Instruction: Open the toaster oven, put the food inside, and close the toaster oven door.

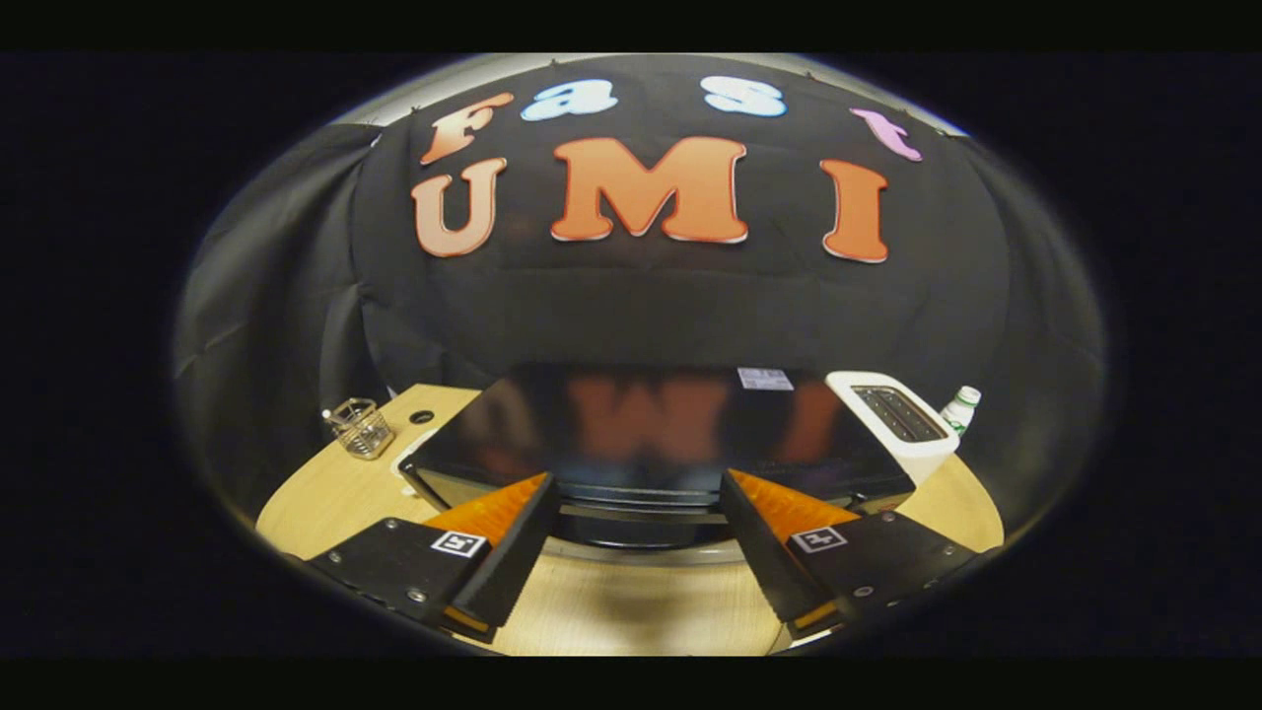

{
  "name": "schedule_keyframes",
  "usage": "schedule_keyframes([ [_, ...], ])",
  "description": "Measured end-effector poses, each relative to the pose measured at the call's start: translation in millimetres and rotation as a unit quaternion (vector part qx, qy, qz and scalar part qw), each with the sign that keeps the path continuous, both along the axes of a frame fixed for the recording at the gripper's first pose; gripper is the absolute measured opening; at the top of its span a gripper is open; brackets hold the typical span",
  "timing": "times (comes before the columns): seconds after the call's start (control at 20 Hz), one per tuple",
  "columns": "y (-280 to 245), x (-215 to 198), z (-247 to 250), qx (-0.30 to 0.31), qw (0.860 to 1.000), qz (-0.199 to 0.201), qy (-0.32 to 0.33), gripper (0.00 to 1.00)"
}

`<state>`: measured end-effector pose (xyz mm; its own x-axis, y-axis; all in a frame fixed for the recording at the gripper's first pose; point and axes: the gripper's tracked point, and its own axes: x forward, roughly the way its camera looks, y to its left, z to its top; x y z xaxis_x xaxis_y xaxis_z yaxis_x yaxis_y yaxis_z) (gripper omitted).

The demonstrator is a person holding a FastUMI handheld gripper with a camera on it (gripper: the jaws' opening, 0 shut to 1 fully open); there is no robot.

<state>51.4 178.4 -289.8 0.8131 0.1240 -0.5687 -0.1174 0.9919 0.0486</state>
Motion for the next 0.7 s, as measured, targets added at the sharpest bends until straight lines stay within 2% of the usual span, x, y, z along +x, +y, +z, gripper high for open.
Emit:
schedule_keyframes([
  [0.1, 0.9, -1.0, -2.2, 0.01, 1.0, -0.005, -0.015, 0.96],
  [0.2, 2.7, -9.0, 0.8, 0.029, 0.999, -0.008, -0.018, 0.89],
  [0.4, 6.0, -46.2, -2.2, 0.027, 0.999, 0.022, -0.003, 0.87],
  [0.6, 11.6, -89.1, -15.1, 0.033, 0.997, 0.072, 0.024, 0.87],
  [0.7, 13.1, -110.4, -27.5, 0.047, 0.994, 0.08, 0.059, 0.87],
])
